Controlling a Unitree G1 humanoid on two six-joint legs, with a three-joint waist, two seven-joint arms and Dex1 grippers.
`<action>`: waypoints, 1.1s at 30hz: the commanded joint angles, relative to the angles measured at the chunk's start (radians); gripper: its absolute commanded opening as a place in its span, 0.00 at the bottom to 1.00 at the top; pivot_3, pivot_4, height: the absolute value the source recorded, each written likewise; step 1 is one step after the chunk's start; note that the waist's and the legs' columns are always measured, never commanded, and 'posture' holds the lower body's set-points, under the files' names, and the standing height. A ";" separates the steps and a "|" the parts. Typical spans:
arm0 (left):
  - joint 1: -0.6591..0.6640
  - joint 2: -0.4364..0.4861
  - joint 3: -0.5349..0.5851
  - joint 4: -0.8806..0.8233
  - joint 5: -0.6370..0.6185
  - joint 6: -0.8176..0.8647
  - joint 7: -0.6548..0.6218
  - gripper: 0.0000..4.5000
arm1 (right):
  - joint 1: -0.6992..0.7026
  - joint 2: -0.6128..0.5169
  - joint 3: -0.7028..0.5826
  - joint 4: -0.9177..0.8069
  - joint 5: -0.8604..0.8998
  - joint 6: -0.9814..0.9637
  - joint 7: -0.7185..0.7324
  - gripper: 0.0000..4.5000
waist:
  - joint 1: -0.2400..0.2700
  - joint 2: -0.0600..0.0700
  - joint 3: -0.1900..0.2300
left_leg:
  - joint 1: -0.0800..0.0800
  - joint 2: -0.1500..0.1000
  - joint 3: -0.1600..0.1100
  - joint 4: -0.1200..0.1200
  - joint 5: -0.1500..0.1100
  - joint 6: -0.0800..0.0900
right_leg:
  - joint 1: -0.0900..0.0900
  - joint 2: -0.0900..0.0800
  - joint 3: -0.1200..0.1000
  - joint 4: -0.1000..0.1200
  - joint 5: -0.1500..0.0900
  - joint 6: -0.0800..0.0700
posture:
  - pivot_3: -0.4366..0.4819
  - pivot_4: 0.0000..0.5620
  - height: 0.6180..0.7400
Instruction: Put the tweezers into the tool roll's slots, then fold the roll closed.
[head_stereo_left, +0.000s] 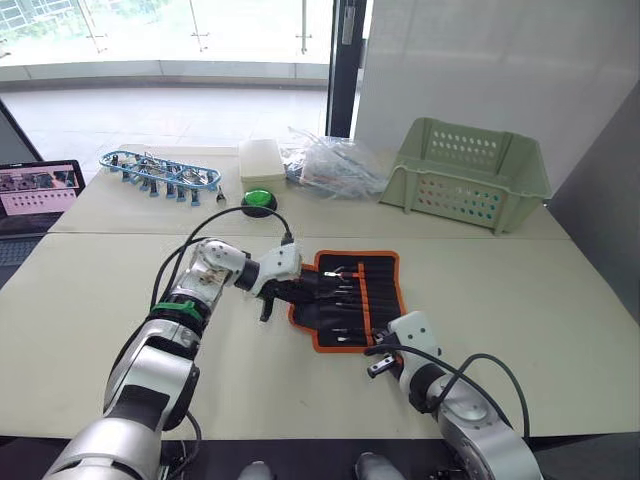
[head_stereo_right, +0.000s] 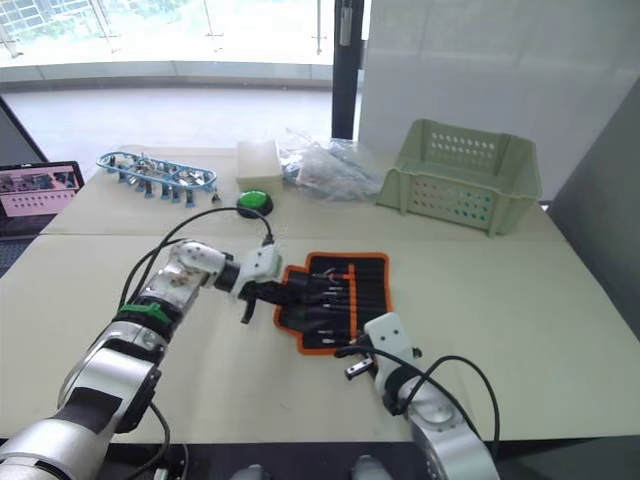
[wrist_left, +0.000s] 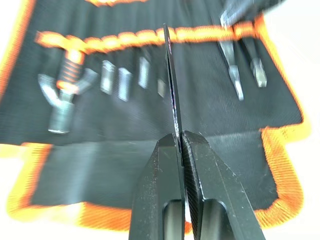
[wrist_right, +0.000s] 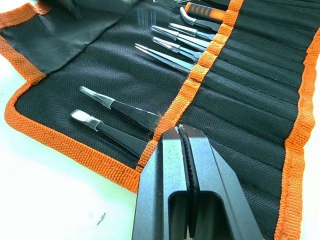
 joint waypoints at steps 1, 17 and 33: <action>0.068 0.072 0.061 -0.205 -0.063 0.140 0.007 0.00 | 0.020 -0.005 0.044 0.055 0.008 0.037 0.024 0.00 | -0.005 0.000 0.000 | 0.000 0.000 0.000 0.000 0.000 0.000 | 0.000 0.000 0.000 0.000 0.000 0.000 | 0.48 0.27 0.78; 0.784 0.348 0.458 -0.904 -0.251 0.650 0.312 0.00 | -0.027 -0.022 0.041 0.095 0.015 0.027 0.062 0.00 | -0.010 0.001 0.001 | 0.003 0.002 -0.001 0.000 0.000 0.000 | 0.001 0.001 -0.001 0.001 -0.001 -0.001 | 0.48 0.27 0.78; 0.949 0.375 0.567 -0.863 -0.324 0.545 0.353 0.80 | -0.048 -0.007 0.060 0.122 0.010 0.016 0.076 0.00 | -0.018 0.001 0.001 | 0.004 0.004 -0.001 -0.001 0.000 0.000 | 0.001 0.002 -0.001 0.001 0.000 -0.002 | 0.48 0.27 0.78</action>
